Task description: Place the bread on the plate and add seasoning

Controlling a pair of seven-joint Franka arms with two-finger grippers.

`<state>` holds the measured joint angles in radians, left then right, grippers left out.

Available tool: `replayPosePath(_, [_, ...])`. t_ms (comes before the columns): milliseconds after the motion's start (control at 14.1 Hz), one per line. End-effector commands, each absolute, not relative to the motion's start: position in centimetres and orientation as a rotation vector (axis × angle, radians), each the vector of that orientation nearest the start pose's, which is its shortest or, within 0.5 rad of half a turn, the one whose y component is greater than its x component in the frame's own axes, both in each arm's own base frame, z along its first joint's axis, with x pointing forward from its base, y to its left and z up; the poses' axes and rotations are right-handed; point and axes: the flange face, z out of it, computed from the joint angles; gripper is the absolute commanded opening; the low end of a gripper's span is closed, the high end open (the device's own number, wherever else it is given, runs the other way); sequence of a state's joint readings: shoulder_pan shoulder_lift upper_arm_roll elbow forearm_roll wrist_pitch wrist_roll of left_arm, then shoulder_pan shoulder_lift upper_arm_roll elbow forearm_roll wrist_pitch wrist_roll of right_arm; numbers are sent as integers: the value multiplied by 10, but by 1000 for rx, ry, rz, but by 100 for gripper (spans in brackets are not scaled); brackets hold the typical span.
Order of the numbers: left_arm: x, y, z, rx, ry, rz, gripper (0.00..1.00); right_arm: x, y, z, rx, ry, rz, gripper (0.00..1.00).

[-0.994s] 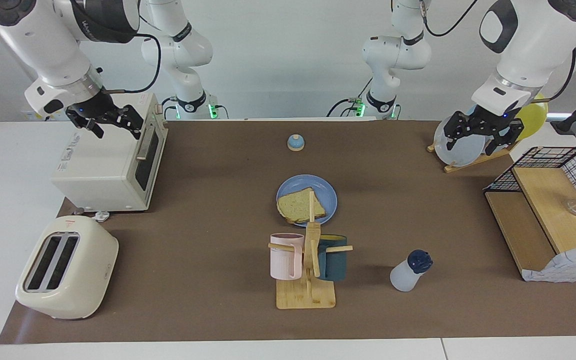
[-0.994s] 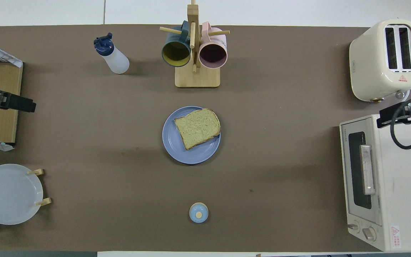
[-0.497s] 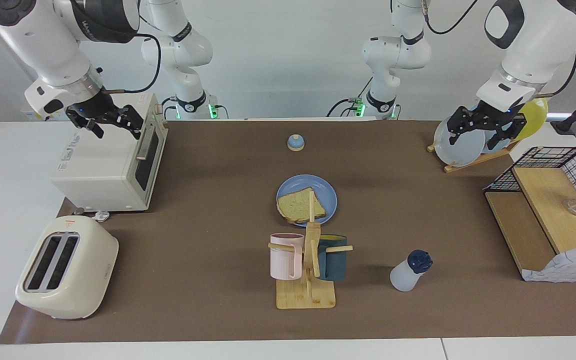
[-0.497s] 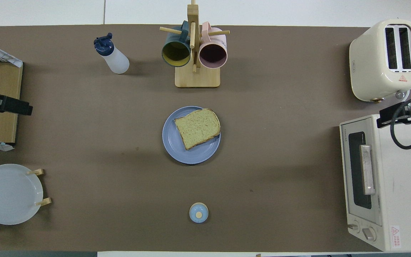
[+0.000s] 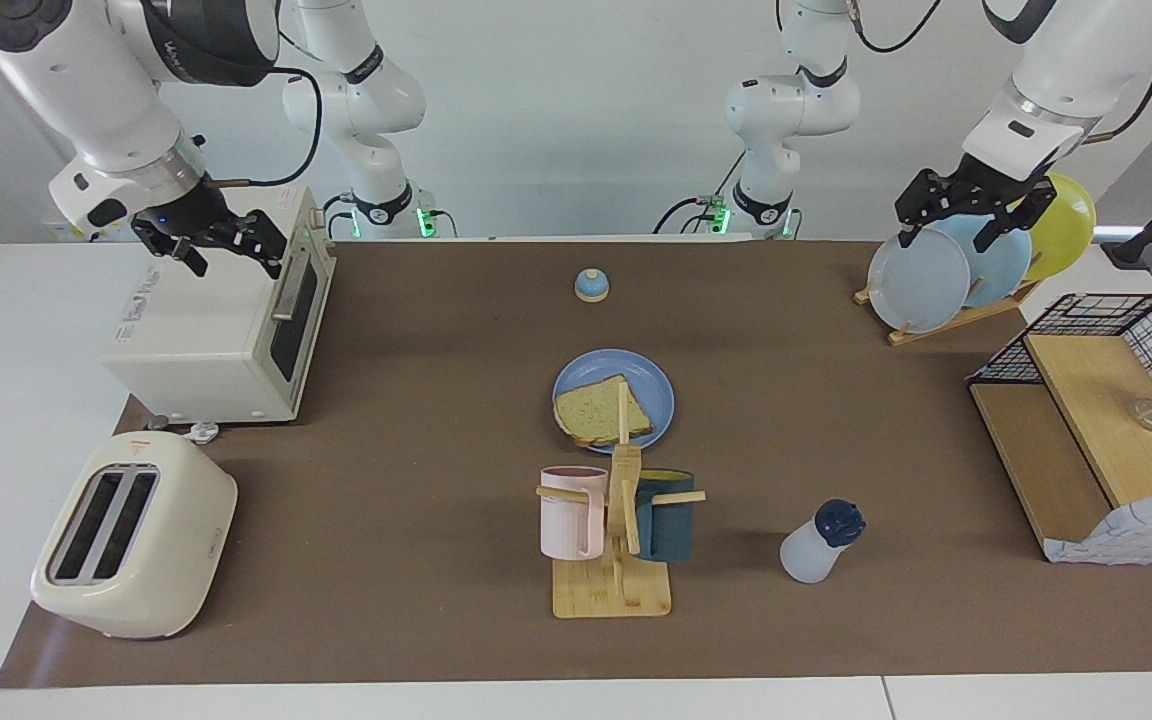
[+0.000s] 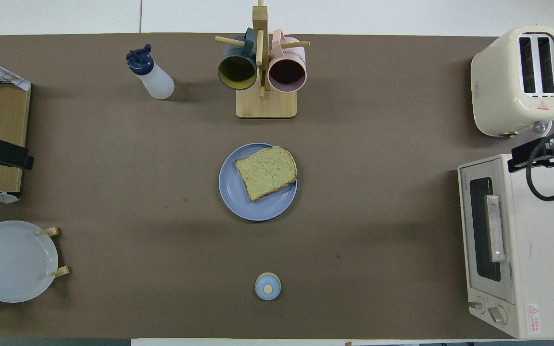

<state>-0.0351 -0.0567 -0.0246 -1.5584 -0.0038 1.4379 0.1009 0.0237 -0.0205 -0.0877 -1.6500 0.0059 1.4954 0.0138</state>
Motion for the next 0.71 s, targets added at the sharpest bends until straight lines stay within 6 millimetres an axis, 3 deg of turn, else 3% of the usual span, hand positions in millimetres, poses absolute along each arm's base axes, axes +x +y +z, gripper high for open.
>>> replayPosePath(0, [504, -35, 631, -3138, 230, 162, 100, 530, -36, 594, -3125, 100, 185, 100])
replayPosePath(142, [507, -44, 625, -3136, 258, 92, 100, 530, -36, 594, -3125, 100, 185, 100])
replayPosePath(355, [517, -45, 620, -3138, 258, 133, 100, 530, -36, 594, -3125, 100, 187, 100])
replayPosePath(639, [527, -45, 652, -3141, 259, 148, 100, 530, -36, 594, -3125, 100, 185, 100])
